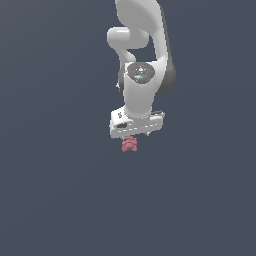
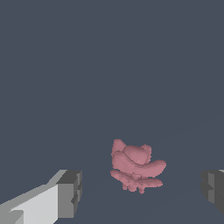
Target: Pick up the object and move it to a goal position.
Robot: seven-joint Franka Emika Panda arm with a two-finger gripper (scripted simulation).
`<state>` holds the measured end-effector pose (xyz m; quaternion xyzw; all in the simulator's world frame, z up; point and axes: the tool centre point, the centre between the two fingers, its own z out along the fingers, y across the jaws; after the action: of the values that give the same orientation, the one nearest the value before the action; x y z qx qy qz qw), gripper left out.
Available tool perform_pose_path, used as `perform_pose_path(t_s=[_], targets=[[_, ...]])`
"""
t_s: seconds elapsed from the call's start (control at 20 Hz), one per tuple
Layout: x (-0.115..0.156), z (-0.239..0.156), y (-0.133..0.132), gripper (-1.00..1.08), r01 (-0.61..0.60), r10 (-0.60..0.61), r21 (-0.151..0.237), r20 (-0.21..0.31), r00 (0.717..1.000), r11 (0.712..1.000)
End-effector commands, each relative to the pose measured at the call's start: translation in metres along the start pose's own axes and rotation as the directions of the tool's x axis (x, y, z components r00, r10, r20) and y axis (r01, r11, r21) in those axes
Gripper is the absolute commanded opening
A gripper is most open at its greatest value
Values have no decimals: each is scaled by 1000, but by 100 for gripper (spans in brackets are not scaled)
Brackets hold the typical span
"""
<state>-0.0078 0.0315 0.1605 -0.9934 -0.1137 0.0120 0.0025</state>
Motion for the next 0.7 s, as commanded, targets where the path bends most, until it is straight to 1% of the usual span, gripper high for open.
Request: perform_pose_path(t_s=[0.0,0.15,0.3,0.45,0.65], targets=[[-2,2,1,100,50,-50,-1,0,999,999],[-4,6,2,100,121,-121,-3,0,993,993],[-6,10,4,100,199,-199,-4,-1,980,980],[-9,14,5,100,277,-277,-6,-1,961,961],[-12,19,7,100,377,-377,-8,-1,926,926]])
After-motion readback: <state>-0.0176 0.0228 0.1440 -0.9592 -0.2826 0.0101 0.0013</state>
